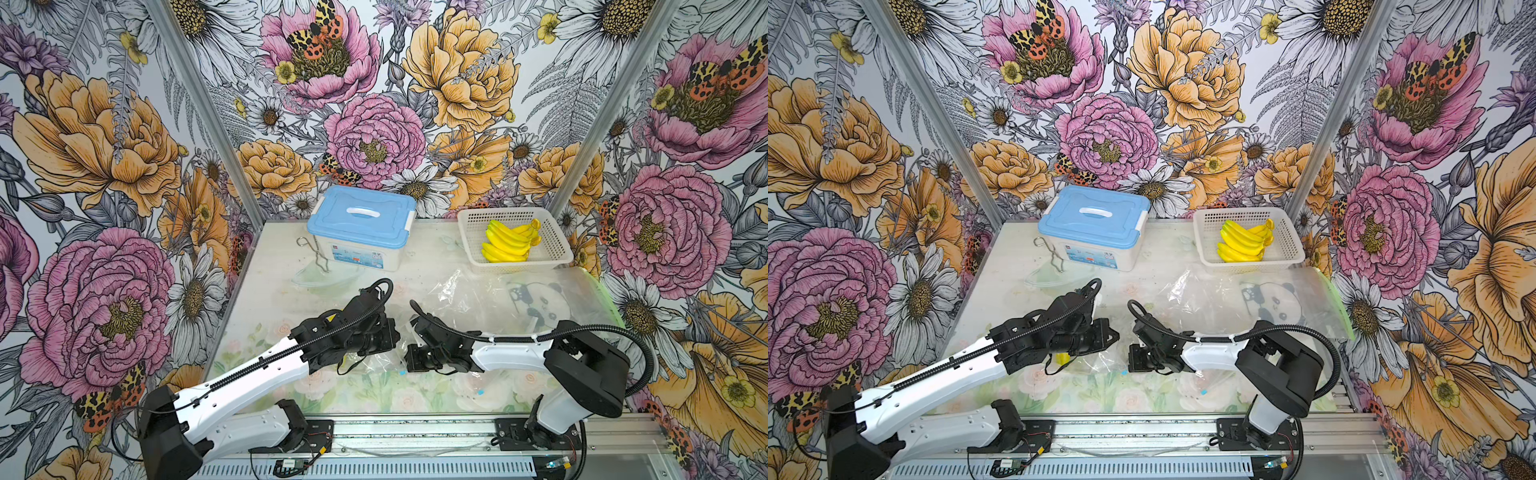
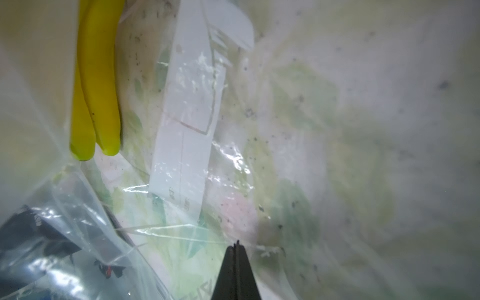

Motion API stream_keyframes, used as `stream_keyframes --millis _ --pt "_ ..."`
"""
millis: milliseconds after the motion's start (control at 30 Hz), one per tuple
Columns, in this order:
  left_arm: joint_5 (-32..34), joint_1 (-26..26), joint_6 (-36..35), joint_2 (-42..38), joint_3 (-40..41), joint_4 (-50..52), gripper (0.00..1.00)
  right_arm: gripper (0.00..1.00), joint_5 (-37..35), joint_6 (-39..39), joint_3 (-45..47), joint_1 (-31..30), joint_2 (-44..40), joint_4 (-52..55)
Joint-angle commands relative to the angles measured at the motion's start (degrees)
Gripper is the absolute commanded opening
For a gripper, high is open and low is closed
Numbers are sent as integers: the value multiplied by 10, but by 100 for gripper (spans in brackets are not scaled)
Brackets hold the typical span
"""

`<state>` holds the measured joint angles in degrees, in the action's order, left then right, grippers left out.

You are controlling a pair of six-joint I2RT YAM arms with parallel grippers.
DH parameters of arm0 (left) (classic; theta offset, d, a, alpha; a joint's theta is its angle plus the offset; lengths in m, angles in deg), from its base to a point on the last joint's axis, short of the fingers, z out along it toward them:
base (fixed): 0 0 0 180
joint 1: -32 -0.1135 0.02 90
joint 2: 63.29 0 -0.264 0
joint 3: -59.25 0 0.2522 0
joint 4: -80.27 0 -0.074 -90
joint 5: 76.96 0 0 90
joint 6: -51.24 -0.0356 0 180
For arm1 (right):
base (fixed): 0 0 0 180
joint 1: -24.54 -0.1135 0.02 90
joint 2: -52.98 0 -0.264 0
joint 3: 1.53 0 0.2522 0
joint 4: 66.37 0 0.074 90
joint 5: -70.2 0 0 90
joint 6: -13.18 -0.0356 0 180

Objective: Open the zip-top bag and take out the banana
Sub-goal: Adjust the zipper food storage bag at the center of the board.

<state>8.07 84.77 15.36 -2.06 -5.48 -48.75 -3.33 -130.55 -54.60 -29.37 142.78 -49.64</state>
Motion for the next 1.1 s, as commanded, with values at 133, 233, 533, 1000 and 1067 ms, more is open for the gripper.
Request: stream_keyframes --millis 133,233,533,1000,1067 --pt "-8 5 11 -19 3 -30 0 0 -63 -18 28 -3 -109 -105" --pt "0 6 13 -27 3 -31 0 0 -49 -31 34 -6 -90 -181" --pt "-8 8 26 -8 -7 -66 0 0 -81 -43 -8 -39 28 -257" --pt "-24 -114 -44 -67 -37 38 53 0 -132 -72 18 -26 126 -293" --pt "-36 -191 -88 -87 -33 83 57 0 -125 -69 21 -21 122 -280"
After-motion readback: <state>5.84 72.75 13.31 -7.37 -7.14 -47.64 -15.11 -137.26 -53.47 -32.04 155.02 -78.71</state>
